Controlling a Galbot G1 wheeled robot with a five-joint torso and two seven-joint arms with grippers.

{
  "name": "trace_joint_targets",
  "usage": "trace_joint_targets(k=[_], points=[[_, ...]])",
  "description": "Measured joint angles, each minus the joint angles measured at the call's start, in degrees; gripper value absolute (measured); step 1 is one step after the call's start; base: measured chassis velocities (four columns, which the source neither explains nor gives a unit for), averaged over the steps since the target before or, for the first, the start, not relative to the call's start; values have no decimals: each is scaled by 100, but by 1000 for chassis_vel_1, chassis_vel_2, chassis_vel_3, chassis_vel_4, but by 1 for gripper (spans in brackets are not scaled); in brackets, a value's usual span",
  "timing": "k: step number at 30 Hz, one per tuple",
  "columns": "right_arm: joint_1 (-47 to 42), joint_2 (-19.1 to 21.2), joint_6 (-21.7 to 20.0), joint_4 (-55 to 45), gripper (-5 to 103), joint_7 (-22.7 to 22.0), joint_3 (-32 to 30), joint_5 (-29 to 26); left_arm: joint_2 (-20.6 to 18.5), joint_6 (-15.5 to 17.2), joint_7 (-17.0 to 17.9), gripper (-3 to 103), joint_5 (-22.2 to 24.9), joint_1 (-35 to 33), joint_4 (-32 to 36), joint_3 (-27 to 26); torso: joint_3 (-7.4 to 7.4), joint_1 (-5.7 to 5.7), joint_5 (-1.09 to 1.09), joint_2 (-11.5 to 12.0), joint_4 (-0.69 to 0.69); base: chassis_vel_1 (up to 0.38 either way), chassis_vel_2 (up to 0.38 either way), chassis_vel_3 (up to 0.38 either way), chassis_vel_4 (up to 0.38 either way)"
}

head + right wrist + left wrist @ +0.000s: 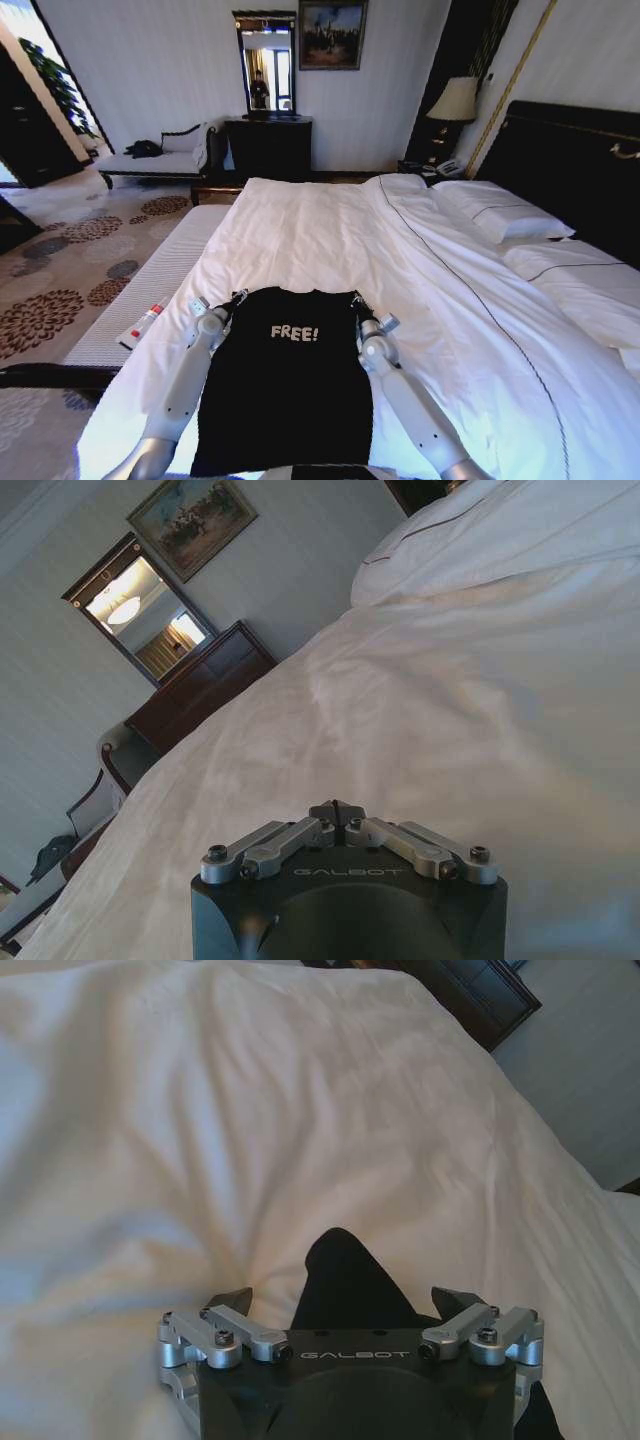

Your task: Fold the clothes on the bed.

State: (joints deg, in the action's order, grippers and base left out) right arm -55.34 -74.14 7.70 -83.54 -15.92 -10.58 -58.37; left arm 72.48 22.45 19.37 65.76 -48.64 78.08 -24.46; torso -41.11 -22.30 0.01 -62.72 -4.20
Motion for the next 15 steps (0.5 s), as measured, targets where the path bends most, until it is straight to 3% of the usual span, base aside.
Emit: trace_joint_targets(k=[7,9,12,15], points=[[5,-16,15,31,0,-11,-4,48,18,10,-64,99,-100,102,-80,27,0,0,-1,0,0,0,0,0,0],[7,-21,16,40,0,-21,-4,66,23,-10,-94,89,-168,151,-138,41,0,0,-1,0,-2,0,0,0,0],[8,-23,17,52,0,-26,5,86,28,-14,-108,84,-199,174,-170,43,0,0,-1,0,-2,0,0,0,0],[13,-26,17,58,0,-54,27,116,48,-15,-135,68,-217,200,-202,44,0,0,-1,0,-1,0,0,0,0]])
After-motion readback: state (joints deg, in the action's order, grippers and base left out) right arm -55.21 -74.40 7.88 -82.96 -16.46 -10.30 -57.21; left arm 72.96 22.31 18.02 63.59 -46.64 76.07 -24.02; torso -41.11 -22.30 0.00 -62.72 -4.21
